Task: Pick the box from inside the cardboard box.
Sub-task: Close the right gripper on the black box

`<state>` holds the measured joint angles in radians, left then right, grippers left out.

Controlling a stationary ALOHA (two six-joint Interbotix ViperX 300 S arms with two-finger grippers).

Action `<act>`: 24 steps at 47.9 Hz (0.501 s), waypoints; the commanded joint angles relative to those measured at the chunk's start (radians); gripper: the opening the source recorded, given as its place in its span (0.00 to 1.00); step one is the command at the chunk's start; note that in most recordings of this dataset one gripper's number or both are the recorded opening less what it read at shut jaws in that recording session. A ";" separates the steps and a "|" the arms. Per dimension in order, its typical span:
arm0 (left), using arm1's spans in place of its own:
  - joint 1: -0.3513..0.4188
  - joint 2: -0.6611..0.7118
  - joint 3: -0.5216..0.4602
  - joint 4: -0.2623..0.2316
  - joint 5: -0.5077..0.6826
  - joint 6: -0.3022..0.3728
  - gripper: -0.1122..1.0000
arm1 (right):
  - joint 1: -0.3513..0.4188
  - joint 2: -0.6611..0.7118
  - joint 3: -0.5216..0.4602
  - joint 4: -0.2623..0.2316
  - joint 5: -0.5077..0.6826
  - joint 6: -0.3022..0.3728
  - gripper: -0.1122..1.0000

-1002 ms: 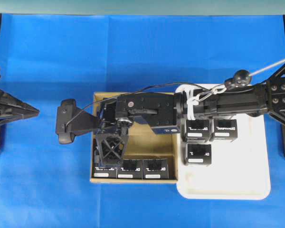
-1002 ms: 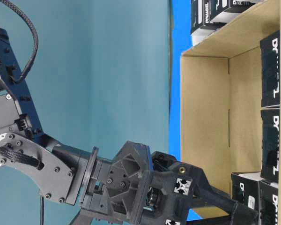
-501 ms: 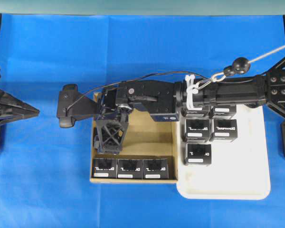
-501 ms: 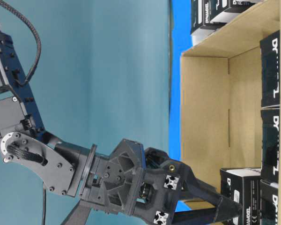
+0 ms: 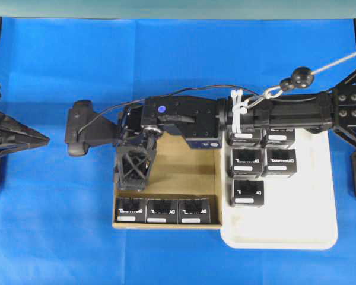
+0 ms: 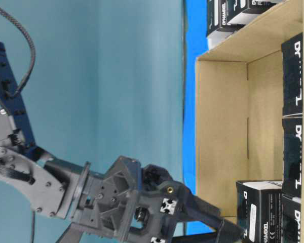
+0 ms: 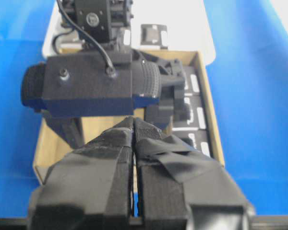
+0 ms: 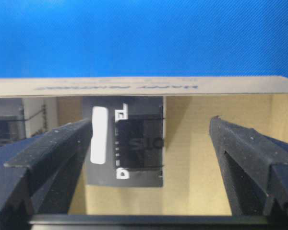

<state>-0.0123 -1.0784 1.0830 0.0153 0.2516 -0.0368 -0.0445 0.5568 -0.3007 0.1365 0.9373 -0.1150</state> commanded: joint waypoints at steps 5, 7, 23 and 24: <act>-0.002 0.006 -0.023 0.002 -0.011 0.000 0.08 | 0.031 -0.006 0.000 0.002 0.002 -0.002 0.99; -0.002 0.006 -0.023 0.002 -0.011 0.000 0.08 | 0.031 -0.005 0.003 0.002 0.000 -0.002 0.99; -0.002 0.006 -0.025 0.002 -0.011 0.002 0.08 | 0.028 0.003 0.018 -0.060 0.000 -0.002 0.99; -0.002 0.005 -0.025 0.002 -0.009 0.002 0.08 | 0.028 0.005 0.020 -0.058 -0.002 -0.002 0.99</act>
<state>-0.0123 -1.0784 1.0845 0.0153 0.2500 -0.0368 -0.0215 0.5568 -0.2823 0.0813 0.9403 -0.1150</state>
